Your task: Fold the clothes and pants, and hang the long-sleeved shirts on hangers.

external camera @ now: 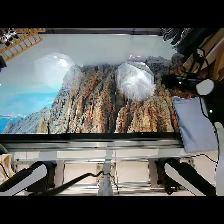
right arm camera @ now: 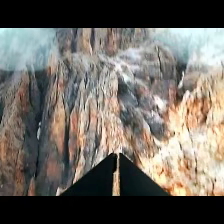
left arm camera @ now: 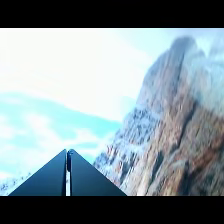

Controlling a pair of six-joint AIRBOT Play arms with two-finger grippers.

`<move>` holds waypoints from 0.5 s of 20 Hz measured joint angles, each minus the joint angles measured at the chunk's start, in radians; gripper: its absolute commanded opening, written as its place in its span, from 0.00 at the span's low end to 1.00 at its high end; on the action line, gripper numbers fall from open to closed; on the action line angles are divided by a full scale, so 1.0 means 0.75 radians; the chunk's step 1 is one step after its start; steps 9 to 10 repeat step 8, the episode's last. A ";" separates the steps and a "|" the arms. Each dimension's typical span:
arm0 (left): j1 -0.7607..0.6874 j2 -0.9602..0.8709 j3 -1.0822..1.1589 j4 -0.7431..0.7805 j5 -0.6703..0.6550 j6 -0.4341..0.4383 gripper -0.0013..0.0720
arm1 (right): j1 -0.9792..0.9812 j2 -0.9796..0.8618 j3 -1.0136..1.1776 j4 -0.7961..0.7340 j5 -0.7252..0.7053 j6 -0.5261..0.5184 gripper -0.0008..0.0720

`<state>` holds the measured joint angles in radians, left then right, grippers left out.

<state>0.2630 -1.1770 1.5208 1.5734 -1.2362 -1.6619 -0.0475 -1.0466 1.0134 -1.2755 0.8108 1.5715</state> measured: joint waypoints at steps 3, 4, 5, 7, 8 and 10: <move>0.017 0.004 0.002 0.005 0.030 -0.046 0.04 | 0.055 -0.018 0.000 -0.042 -0.101 0.024 0.60; 0.019 0.004 0.002 0.009 0.036 -0.053 0.04 | 0.064 -0.021 0.000 -0.055 -0.122 0.030 0.60; 0.021 0.002 0.002 0.011 0.040 -0.061 0.04 | 0.071 -0.023 0.000 -0.061 -0.141 0.034 0.60; 0.024 -0.005 0.002 0.013 0.046 -0.068 0.04 | 0.080 -0.026 0.000 -0.067 -0.164 0.036 0.60; 0.024 -0.008 0.002 0.014 0.048 -0.071 0.04 | 0.082 -0.027 0.000 -0.071 -0.174 0.039 0.60; 0.024 -0.008 0.002 0.014 0.048 -0.071 0.04 | 0.082 -0.027 0.000 -0.071 -0.174 0.039 0.60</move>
